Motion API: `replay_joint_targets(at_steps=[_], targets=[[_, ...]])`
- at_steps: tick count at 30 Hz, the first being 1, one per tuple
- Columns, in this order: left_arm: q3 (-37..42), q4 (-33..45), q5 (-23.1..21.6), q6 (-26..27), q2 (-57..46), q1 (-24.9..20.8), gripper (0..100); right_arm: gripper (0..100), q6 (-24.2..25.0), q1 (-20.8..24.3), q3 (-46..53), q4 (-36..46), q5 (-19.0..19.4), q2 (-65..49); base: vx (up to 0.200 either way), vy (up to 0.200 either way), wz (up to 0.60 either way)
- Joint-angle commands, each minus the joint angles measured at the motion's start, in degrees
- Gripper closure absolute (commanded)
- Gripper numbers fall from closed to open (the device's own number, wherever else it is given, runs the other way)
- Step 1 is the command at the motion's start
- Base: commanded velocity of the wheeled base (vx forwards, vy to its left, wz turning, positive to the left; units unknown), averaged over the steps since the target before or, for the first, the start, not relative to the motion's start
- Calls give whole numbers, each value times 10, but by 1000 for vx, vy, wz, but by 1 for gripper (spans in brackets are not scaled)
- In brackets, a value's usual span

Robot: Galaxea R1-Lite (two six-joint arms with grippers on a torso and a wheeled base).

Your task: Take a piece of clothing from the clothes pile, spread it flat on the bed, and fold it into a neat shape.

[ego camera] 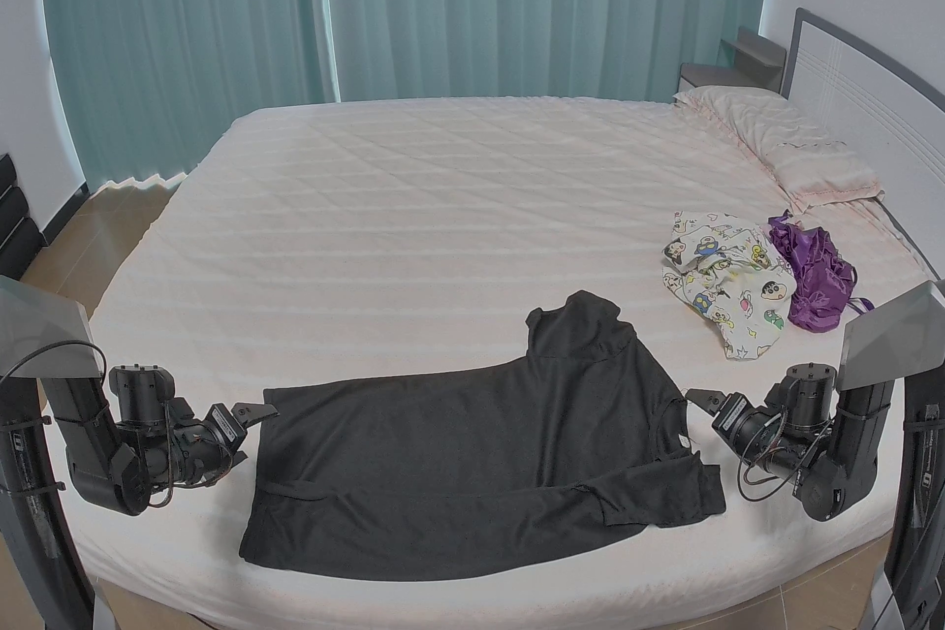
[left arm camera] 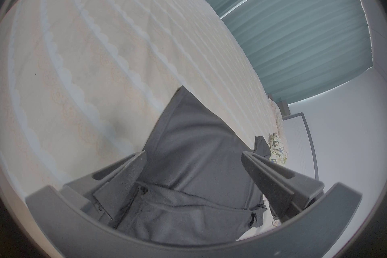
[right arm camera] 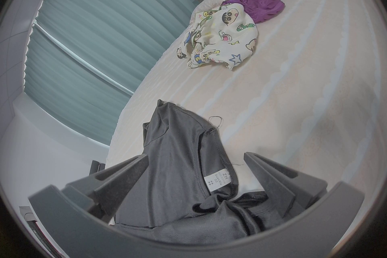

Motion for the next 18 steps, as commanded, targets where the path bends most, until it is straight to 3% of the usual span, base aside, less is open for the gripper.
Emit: replay_joint_targets(at_steps=[1, 4, 11, 18], targets=[[-1, -1, 7, -2, 3, -1, 0, 0, 1, 1, 6, -1, 1, -4, 0, 0, 0], [-1, -1, 9, -2, 3, -1, 0, 0, 1, 1, 8, -3, 1, -3, 0, 0, 0], [-2, -1, 10, -1, 3, -2, 0, 0, 2, 1, 9, -3, 1, -2, 200, 0, 0], [-5, -1, 11, 0, 6, -2, 0, 0, 2, 1, 12, -4, 1, -1, 0, 0, 0]])
